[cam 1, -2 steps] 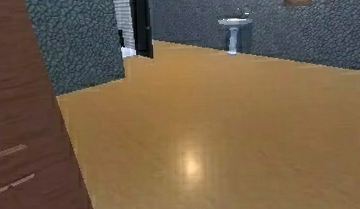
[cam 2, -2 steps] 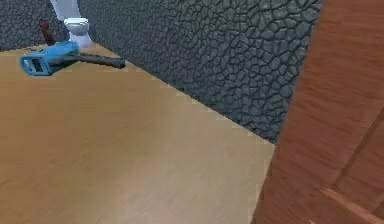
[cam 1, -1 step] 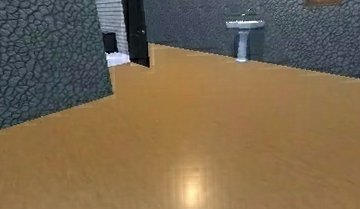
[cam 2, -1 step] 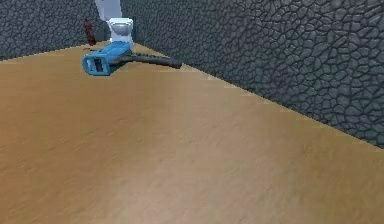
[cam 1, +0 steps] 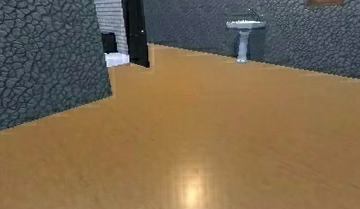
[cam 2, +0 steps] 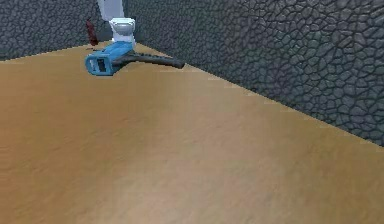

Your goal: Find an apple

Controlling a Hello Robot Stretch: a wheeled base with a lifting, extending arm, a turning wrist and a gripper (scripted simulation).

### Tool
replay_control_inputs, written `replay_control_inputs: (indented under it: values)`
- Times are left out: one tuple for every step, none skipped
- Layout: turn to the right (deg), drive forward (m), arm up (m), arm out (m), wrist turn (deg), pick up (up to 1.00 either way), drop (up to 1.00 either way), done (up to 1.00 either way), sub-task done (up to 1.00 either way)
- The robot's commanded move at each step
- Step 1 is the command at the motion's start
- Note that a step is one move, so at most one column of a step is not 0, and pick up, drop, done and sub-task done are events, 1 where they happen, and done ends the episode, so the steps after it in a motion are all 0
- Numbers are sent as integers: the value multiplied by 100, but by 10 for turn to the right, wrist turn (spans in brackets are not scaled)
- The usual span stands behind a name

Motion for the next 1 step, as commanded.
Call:
replay_control_inputs:
  values:
    - [0,100,0,0,0,0,0,0,0]
